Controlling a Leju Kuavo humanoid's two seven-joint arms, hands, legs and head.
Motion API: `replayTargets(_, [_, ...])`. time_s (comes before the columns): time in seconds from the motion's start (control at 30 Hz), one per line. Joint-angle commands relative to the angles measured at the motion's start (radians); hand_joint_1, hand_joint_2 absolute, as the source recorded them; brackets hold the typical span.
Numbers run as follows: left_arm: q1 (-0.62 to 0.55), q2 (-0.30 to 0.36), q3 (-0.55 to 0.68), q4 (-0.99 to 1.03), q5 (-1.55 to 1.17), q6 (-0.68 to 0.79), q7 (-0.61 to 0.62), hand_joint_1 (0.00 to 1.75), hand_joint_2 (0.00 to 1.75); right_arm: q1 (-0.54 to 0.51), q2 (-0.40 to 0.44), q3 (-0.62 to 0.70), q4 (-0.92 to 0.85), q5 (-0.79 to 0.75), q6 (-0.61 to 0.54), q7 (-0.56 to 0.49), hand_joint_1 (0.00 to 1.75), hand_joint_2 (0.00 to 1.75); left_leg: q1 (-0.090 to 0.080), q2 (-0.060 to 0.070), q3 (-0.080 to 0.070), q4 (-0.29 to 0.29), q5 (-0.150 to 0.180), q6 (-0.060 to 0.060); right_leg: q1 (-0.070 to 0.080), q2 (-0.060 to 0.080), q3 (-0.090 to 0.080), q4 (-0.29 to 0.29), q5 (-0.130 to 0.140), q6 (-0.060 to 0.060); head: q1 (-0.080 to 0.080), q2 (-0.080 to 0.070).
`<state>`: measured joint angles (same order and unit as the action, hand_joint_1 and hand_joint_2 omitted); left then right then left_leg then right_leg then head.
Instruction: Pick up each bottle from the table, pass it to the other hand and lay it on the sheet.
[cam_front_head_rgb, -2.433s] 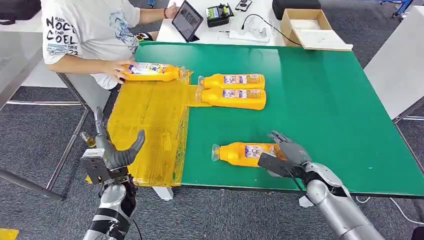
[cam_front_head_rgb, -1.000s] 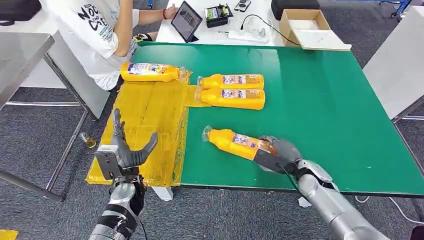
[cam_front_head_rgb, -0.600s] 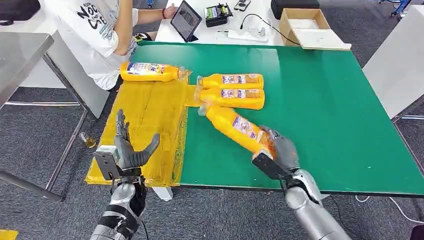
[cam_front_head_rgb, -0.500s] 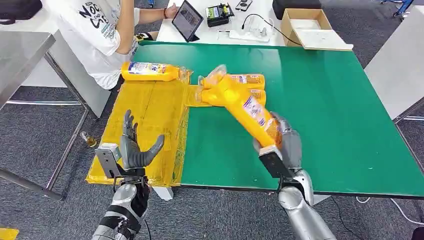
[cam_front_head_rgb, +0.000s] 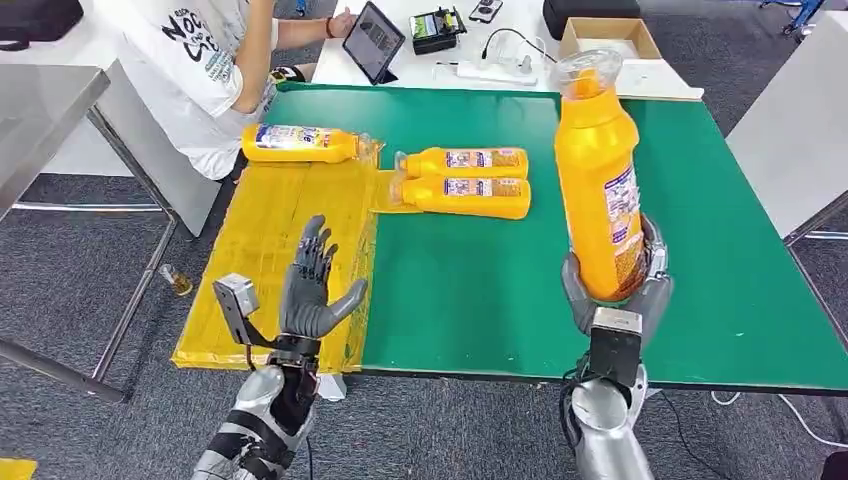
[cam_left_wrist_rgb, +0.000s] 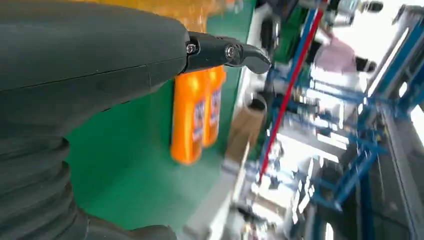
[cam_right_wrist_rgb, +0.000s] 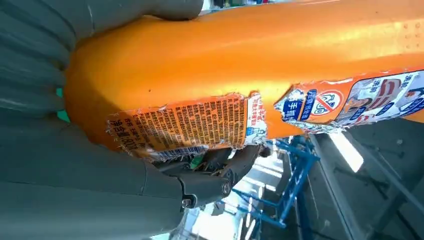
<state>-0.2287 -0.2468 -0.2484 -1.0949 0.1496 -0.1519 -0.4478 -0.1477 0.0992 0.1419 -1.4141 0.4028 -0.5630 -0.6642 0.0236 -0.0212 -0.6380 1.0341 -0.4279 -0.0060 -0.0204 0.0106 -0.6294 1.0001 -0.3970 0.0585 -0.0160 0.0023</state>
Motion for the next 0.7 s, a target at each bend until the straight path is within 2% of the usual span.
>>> replayTargets(0.03, [-0.055, 0.083, -0.095, 0.037, 0.086, -0.132, 0.056, 0.0, 1.75, -0.03, 0.054, 0.074, 0.256, 0.024, 0.029, -0.034, 1.75, 1.75, 0.001, 0.005, 0.009, -0.004, -0.002, 0.001, 0.002, 0.002, 0.008, -0.004, 0.0, -0.003, 0.0, 0.0])
replayTargets(0.23, [-0.064, 0.089, -0.11, 0.053, 0.113, -0.174, 0.066, 0.0, 1.75, -0.041, 0.052, 0.094, 0.293, 0.02, 0.06, -0.034, 1.75, 1.75, 0.0, 0.003, 0.006, -0.002, -0.001, 0.002, 0.001, 0.0, 0.005, -0.002, -0.001, -0.002, 0.0, 0.0])
replayTargets(0.3, [-0.083, 0.093, -0.135, 0.089, 0.14, -0.217, 0.075, 0.0, 1.75, -0.057, 0.073, 0.174, 0.379, 0.052, 0.038, -0.034, 1.75, 1.75, 0.001, 0.005, 0.007, -0.002, -0.002, 0.002, 0.001, 0.002, 0.007, -0.003, -0.001, -0.003, 0.0, 0.0])
replayTargets(0.47, [-0.119, 0.092, -0.168, 0.147, 0.197, -0.248, 0.093, 0.0, 1.75, -0.1, 0.123, 0.416, 0.578, -0.013, -0.016, -0.034, 1.75, 1.75, 0.001, 0.007, 0.008, -0.003, -0.002, 0.001, 0.002, 0.005, 0.006, -0.003, 0.0, -0.004, 0.0, 0.0])
replayTargets(0.53, [-0.128, 0.092, -0.176, 0.158, 0.204, -0.252, 0.097, 0.0, 1.75, -0.104, 0.139, 0.453, 0.607, -0.023, -0.033, -0.034, 1.75, 1.75, 0.001, 0.009, 0.01, -0.004, -0.002, 0.001, 0.002, 0.005, 0.008, -0.003, 0.0, -0.005, 0.0, 0.0])
replayTargets(0.63, [-0.139, 0.093, -0.185, 0.176, 0.214, -0.253, 0.102, 0.0, 1.75, -0.12, 0.149, 0.513, 0.654, -0.021, -0.065, -0.034, 1.75, 1.75, 0.002, 0.004, 0.004, -0.002, -0.001, 0.0, 0.002, 0.002, 0.003, -0.001, 0.0, -0.002, 0.0, 0.0])
replayTargets(0.67, [-0.145, 0.095, -0.191, 0.178, 0.204, -0.244, 0.097, 0.0, 1.75, -0.124, 0.154, 0.518, 0.662, -0.036, -0.053, -0.034, 1.75, 1.75, 0.002, 0.006, 0.011, -0.004, -0.002, 0.001, 0.003, 0.002, 0.009, -0.004, -0.001, -0.005, 0.0, 0.0])
replayTargets(0.7, [-0.149, 0.093, -0.192, 0.184, 0.209, -0.238, 0.097, 0.0, 1.75, -0.135, 0.153, 0.539, 0.684, -0.039, -0.058, -0.034, 1.75, 1.75, 0.003, 0.004, 0.005, -0.002, -0.001, 0.001, 0.004, 0.002, 0.004, -0.002, -0.001, -0.003, 0.0, 0.0])
